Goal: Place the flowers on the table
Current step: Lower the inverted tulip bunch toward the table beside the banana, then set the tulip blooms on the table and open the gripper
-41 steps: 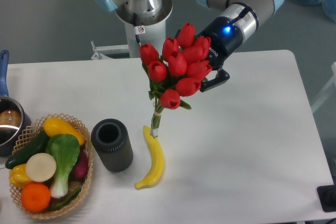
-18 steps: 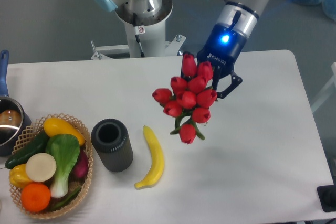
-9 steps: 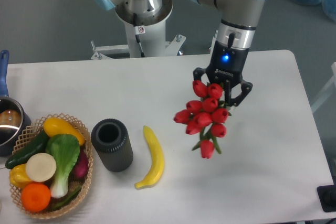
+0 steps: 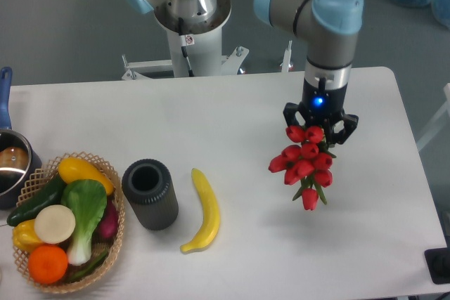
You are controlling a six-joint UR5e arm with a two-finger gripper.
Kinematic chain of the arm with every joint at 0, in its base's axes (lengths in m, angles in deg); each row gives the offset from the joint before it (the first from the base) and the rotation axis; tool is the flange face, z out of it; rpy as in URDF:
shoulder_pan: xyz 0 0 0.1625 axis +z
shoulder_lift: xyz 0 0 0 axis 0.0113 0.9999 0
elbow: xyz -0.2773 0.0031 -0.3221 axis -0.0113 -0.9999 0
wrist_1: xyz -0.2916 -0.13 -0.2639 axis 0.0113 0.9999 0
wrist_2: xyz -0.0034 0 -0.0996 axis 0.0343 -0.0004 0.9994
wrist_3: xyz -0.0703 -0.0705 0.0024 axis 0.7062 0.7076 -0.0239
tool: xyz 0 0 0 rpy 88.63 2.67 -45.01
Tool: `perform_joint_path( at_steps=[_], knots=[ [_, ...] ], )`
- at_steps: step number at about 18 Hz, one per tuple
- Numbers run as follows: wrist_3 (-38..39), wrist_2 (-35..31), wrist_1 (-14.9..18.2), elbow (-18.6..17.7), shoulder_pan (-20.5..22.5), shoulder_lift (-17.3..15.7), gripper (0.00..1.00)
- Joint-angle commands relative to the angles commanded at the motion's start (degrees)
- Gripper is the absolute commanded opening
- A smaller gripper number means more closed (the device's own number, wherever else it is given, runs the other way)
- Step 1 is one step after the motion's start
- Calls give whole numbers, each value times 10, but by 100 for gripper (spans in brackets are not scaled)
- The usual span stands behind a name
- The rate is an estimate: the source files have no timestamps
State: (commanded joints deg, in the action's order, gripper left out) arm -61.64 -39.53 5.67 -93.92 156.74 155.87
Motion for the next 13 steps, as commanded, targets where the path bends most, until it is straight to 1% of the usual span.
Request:
perform_joint_path(
  at_steps=[3,8,13],
  knots=[
    [1,-4,0,0,1,24,49],
    [2,-5,0,-5,4,49,49],
    [14,-2,-3,-3,4,73,49]
  ],
)
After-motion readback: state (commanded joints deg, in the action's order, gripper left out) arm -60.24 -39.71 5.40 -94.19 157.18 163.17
